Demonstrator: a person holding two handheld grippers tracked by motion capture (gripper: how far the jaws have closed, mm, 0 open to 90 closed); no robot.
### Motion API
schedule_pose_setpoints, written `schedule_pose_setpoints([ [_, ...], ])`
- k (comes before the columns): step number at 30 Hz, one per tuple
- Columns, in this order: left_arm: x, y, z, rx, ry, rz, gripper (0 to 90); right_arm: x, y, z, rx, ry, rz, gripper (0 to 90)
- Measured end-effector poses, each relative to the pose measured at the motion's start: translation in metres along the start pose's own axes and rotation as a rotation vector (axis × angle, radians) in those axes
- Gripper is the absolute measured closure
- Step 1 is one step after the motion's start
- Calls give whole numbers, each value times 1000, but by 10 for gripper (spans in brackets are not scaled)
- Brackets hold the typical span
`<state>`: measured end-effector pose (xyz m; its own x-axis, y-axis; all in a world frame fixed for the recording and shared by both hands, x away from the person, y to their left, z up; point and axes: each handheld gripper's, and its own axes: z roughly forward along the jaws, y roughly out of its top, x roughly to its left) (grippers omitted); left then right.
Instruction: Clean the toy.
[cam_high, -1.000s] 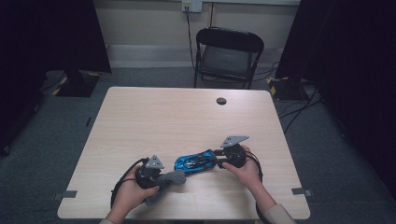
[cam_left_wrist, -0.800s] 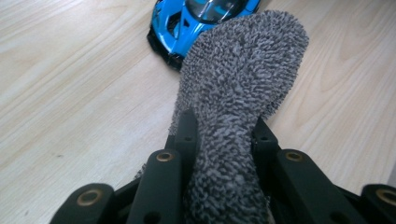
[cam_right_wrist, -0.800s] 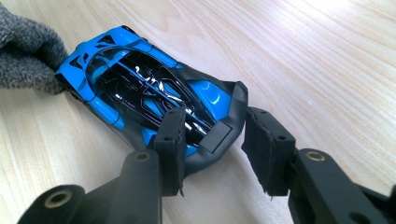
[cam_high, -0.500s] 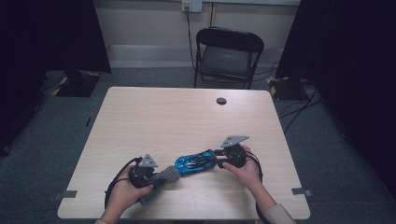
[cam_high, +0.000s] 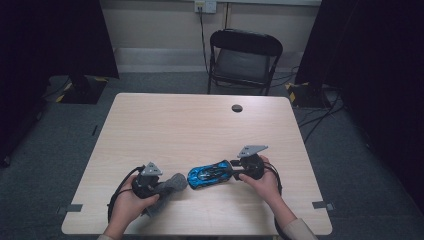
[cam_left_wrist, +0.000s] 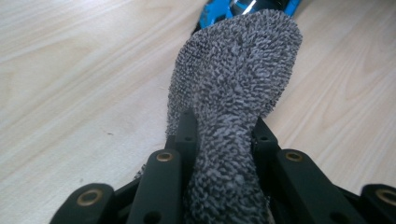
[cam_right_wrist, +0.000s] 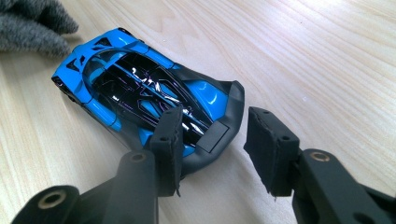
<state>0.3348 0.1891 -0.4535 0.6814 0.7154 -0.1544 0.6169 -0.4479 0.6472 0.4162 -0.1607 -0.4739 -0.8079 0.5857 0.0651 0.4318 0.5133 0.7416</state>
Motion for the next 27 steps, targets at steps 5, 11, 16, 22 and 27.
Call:
schedule_pose_setpoints([
  [5, 5, 6, 3, -17, 22, -14, 718, 0, 0, 0, 0, 1, -1, 570],
  [11, 8, 19, 11, -34, 38, -23, 717, 0, 0, 0, -1, 1, -3, 572],
  [16, 12, 27, 21, -32, 42, -30, 717, 0, -1, 0, -7, 3, 0, 573],
  [22, 14, 32, 30, -22, 67, -41, 717, 0, -1, -1, -6, 1, -3, 574],
  [27, 13, 32, 34, -22, 64, -43, 716, 0, -2, -1, -7, 0, -4, 574],
])
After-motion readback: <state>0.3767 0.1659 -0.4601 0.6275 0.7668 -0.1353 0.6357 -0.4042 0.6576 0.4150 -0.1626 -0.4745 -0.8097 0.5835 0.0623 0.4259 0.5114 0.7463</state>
